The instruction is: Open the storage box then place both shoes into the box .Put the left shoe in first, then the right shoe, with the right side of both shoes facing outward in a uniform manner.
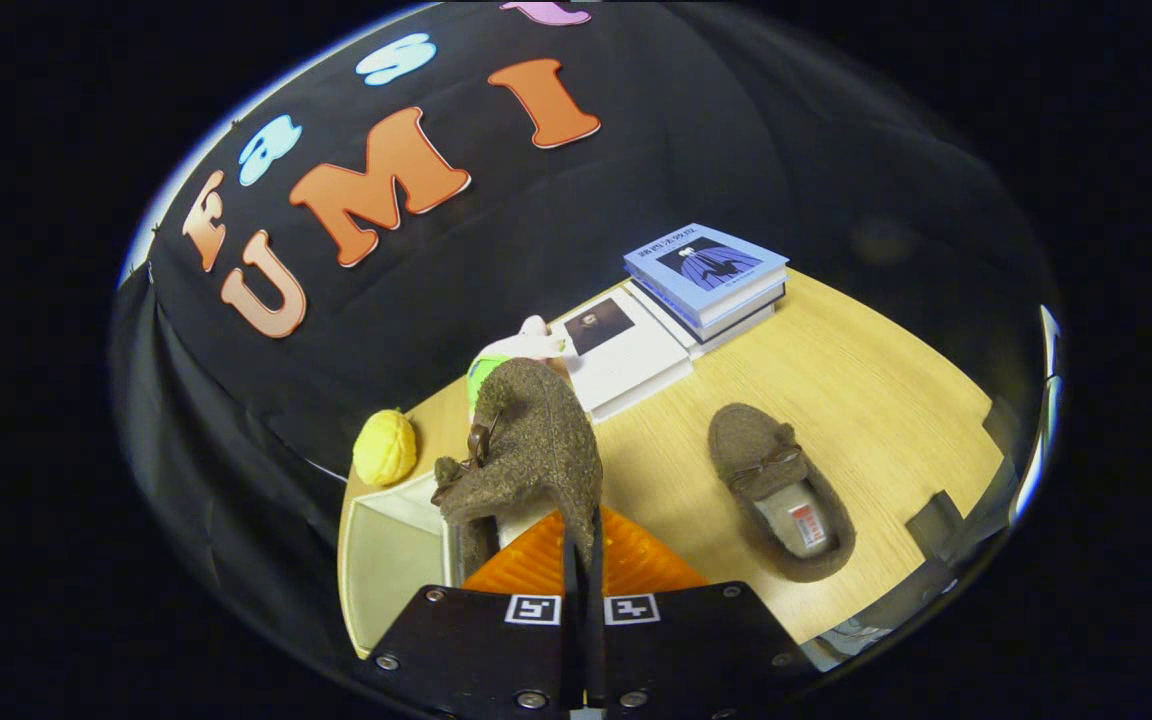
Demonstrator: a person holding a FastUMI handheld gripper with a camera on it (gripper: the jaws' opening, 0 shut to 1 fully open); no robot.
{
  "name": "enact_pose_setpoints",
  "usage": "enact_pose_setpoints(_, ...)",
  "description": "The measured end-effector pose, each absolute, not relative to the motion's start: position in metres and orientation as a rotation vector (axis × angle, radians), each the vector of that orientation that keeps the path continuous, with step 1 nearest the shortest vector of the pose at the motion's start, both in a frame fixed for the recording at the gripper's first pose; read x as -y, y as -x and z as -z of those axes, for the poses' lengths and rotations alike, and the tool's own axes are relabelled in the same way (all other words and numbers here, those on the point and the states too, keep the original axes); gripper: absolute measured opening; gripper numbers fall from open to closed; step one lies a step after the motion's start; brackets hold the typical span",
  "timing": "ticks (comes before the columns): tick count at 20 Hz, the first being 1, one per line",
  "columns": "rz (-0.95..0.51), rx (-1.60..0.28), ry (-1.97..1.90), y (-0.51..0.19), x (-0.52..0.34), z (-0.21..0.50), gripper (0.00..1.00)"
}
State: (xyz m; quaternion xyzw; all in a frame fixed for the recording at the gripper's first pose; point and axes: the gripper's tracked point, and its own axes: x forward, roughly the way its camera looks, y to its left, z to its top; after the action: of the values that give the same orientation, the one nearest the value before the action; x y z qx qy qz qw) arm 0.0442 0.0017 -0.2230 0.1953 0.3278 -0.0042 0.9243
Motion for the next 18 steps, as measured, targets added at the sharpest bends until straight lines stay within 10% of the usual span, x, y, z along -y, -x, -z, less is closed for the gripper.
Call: enact_pose_setpoints(18, -0.172, -0.765, -0.412, -0.015, -0.170, 0.231, 0.01)
